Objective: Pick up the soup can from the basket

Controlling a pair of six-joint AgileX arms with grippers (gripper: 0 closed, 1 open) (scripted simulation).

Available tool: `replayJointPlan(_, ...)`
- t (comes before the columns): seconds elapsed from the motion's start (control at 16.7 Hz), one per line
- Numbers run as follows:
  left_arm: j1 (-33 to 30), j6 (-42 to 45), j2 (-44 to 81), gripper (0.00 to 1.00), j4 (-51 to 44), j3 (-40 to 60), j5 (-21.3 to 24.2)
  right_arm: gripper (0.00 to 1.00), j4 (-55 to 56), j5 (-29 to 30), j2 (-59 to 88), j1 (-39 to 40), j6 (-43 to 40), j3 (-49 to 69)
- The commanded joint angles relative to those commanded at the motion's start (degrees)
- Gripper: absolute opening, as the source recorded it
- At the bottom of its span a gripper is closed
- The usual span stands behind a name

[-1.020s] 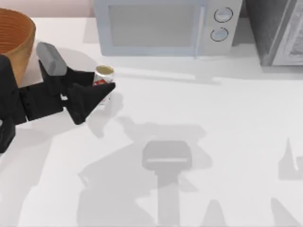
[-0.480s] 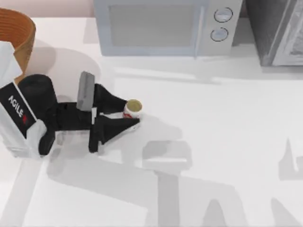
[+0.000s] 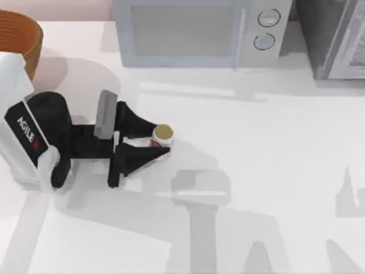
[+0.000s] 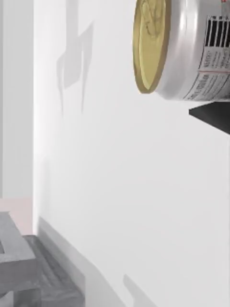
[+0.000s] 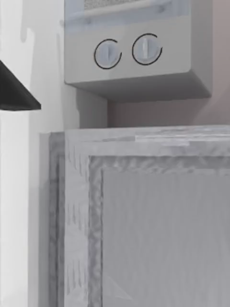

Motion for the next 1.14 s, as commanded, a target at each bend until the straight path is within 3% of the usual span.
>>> replayJointPlan(0.78,0.0,0.0,0.0,0.98,0.0,0.0,0.0,1.00,0.0,0.0,0.0,0.0,0.0,0.0)
replayJointPlan(1.14,0.0,0.0,0.0,1.00,0.0,0.0,0.0,1.00,0.0,0.0,0.0,0.0,0.0,0.0)
